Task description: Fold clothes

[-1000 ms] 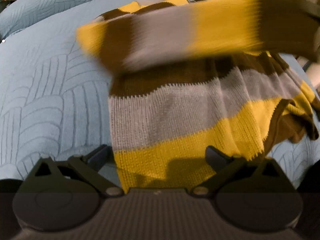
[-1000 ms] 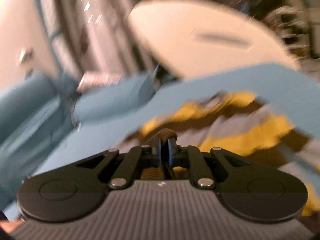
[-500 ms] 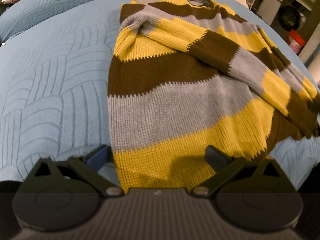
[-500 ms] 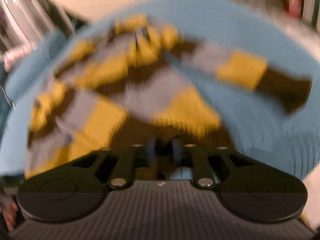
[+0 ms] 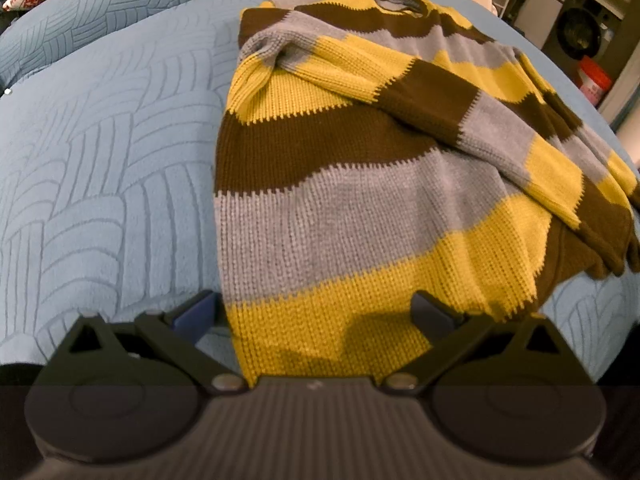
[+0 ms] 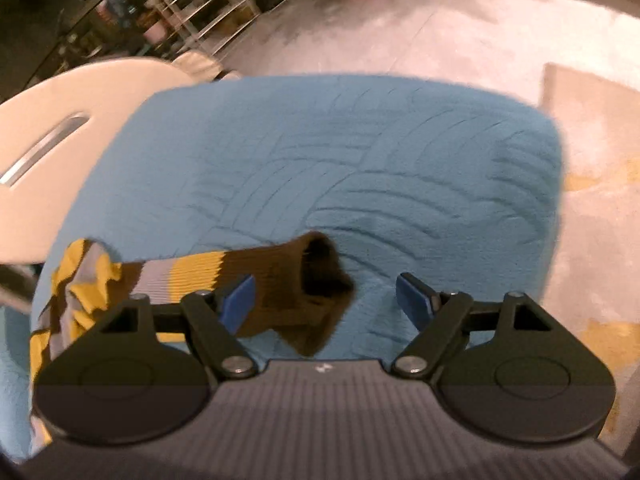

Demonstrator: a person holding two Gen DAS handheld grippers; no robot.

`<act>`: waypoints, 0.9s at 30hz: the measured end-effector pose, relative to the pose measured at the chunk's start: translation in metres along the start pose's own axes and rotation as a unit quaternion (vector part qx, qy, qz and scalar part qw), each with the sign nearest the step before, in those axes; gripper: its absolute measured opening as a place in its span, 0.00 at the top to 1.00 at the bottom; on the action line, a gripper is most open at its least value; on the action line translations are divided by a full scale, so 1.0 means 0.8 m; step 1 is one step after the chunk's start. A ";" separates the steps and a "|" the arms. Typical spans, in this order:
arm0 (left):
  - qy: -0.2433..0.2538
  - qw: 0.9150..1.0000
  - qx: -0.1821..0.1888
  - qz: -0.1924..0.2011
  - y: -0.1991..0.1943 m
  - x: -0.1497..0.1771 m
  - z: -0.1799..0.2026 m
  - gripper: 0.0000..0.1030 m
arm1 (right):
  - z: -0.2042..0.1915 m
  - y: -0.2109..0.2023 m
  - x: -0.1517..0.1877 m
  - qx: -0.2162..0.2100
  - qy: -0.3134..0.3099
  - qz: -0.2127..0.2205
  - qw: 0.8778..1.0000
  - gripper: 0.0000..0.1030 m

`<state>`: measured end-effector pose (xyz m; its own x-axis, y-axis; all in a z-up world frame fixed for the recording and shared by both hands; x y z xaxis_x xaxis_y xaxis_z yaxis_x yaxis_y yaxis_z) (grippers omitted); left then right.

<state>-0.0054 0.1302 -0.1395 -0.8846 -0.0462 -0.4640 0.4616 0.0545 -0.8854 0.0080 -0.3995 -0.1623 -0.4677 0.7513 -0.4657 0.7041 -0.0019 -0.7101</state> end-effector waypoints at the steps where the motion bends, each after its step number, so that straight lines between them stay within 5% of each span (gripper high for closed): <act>1: -0.001 1.000 0.000 0.000 0.000 0.000 0.000 0.00 | -0.003 0.004 -0.003 0.009 -0.024 0.004 1.000 0.25; 3: -0.006 1.000 0.003 -0.001 0.000 -0.001 -0.001 0.00 | -0.008 0.007 -0.007 0.035 -0.068 0.010 0.997 0.64; 4: -0.018 1.000 0.012 -0.004 -0.003 -0.003 -0.003 0.00 | -0.018 0.004 -0.008 0.037 -0.088 0.014 0.995 0.91; 7: -0.051 0.998 0.036 -0.003 -0.021 -0.009 -0.018 0.01 | -0.073 -0.019 -0.011 -0.003 -0.128 0.046 0.991 0.92; 9: -0.069 0.997 0.046 0.010 -0.042 -0.014 -0.035 0.01 | -0.161 -0.063 -0.007 -0.076 -0.203 0.099 0.971 0.92; 12: -0.083 0.995 0.033 0.044 -0.076 -0.021 -0.071 0.01 | -0.282 -0.131 0.031 -0.187 -0.304 0.143 0.923 0.92; 14: -0.089 0.994 0.017 0.058 -0.089 -0.023 -0.092 0.00 | -0.390 -0.178 0.112 -0.285 -0.403 0.146 0.857 0.92; 16: -0.106 0.992 -0.014 0.074 -0.099 -0.022 -0.126 0.00 | -0.439 -0.175 0.171 -0.318 -0.453 0.125 0.823 0.92; 18: -0.125 0.989 -0.025 0.072 -0.098 -0.018 -0.144 0.00 | -0.474 -0.148 0.292 -0.335 -0.525 0.056 0.780 0.92; 22: -0.151 0.987 -0.017 0.059 -0.090 -0.013 -0.156 0.00 | -0.439 -0.066 0.482 -0.298 -0.588 -0.135 0.740 0.90; 24: -0.147 0.987 -0.019 0.058 -0.086 -0.017 -0.155 0.00 | -0.420 -0.055 0.525 -0.275 -0.611 -0.182 0.720 0.87; 25: -0.144 0.988 -0.020 0.057 -0.084 -0.019 -0.153 0.00 | -0.415 -0.060 0.533 -0.276 -0.624 -0.171 0.710 0.85; 27: -0.133 0.989 -0.020 0.061 -0.082 -0.026 -0.145 0.00 | -0.411 -0.077 0.531 -0.293 -0.624 -0.172 0.704 0.64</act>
<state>-0.0246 0.2433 -0.0688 -0.7713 -0.2973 -0.5628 0.5564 0.1146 -0.8230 -0.0583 0.1366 -0.1431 -0.5118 -0.5254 -0.6797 0.3627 0.5850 -0.7254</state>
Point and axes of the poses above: each gripper's, at about its wrist camera, not at the fingertips, and y roughly the way its jaws point, z to its right, x to its underside, the point moved 10 cm from there along y, roughly the way its jaws point, and after that the axes turned 7 degrees about -x, right-handed, at the moved point
